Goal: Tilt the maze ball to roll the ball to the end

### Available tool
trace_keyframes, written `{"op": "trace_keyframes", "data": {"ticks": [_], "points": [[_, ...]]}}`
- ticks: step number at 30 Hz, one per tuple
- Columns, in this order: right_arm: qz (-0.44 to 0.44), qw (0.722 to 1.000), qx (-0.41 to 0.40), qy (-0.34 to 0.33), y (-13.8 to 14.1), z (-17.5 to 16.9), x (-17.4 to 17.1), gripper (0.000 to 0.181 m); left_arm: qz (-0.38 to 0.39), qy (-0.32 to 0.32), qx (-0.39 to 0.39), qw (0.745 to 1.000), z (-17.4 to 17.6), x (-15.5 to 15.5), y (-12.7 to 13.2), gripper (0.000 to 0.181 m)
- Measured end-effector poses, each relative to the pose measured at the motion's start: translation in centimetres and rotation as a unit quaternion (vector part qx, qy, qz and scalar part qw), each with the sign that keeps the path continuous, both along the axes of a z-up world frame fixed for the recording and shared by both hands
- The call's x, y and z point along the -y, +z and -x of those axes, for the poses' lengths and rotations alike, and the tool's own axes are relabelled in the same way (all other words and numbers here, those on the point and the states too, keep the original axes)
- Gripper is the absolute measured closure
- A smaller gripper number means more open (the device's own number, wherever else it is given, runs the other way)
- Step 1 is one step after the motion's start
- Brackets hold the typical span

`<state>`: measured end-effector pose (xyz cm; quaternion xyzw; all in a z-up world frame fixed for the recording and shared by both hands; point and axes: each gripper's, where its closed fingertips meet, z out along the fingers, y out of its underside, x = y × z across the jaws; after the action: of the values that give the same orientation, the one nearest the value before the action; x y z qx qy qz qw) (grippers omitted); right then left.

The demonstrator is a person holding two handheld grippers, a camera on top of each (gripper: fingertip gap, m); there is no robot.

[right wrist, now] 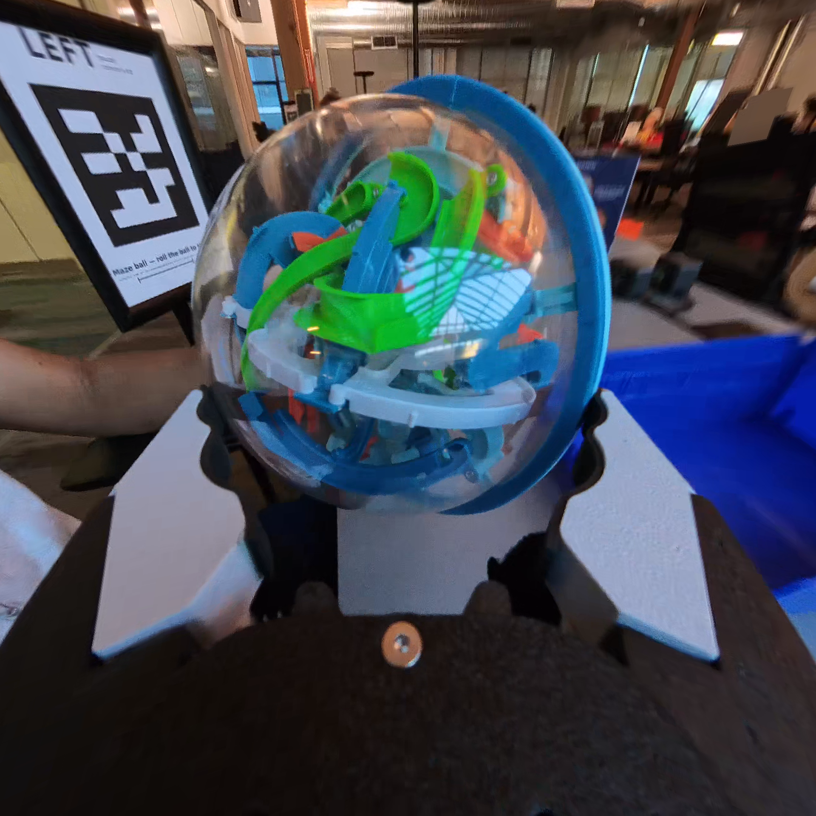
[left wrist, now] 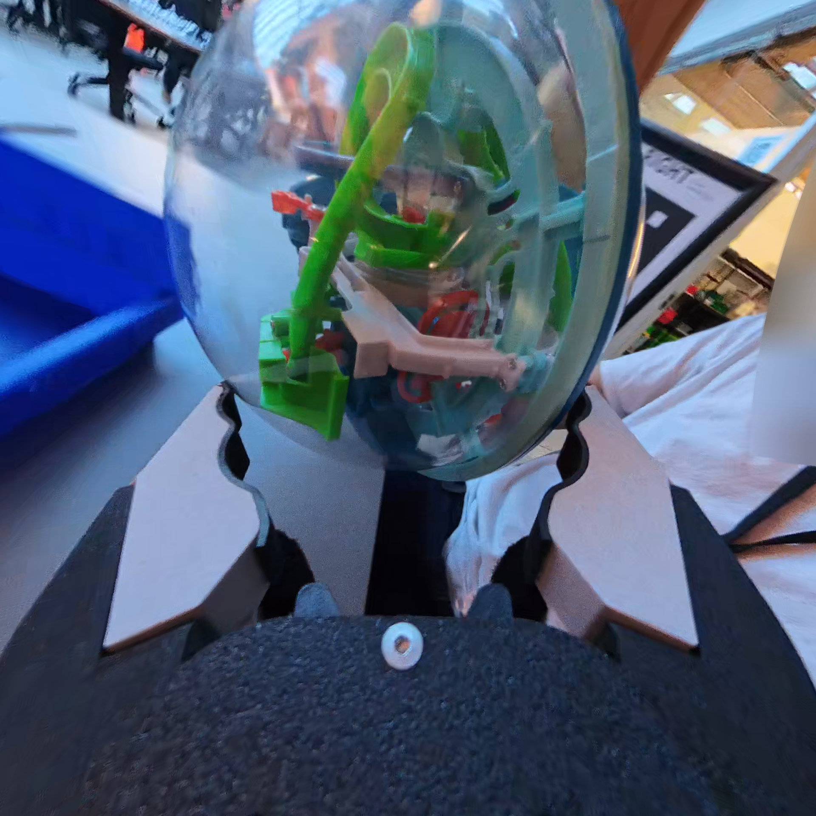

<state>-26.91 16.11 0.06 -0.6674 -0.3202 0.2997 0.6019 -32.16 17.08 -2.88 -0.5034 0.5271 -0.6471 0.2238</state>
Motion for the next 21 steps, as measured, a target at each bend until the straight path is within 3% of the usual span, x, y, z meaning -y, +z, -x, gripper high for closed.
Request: {"op": "trace_keyframes", "data": {"ticks": [6, 10, 15, 18, 21], "points": [[-0.158, 0.983, 0.092, -0.012, 12.6, 1.7, 7.2, 0.026, -0.142, -0.044, 0.076, 0.986, 0.7, 6.0, 10.5, 0.039], [-0.293, 0.946, 0.139, -0.003, 18.6, 2.7, 11.8, 0.027, -0.276, -0.044, 0.109, 0.954, 1.1, 9.3, 16.4, 0.04], [-0.356, 0.927, 0.12, -0.015, 20.9, 1.6, 13.8, 0.027, -0.342, -0.049, 0.087, 0.934, 0.3, 10.8, 19.5, 0.04], [-0.414, 0.906, 0.09, -0.006, 21.9, 1.2, 15.3, 0.027, -0.371, -0.06, 0.08, 0.923, -0.3, 11.7, 20.3, 0.04], [-0.412, 0.906, 0.1, -0.018, 22.2, 0.8, 15.8, 0.027, -0.384, -0.066, 0.072, 0.918, -0.6, 12.1, 20.7, 0.04]]}}
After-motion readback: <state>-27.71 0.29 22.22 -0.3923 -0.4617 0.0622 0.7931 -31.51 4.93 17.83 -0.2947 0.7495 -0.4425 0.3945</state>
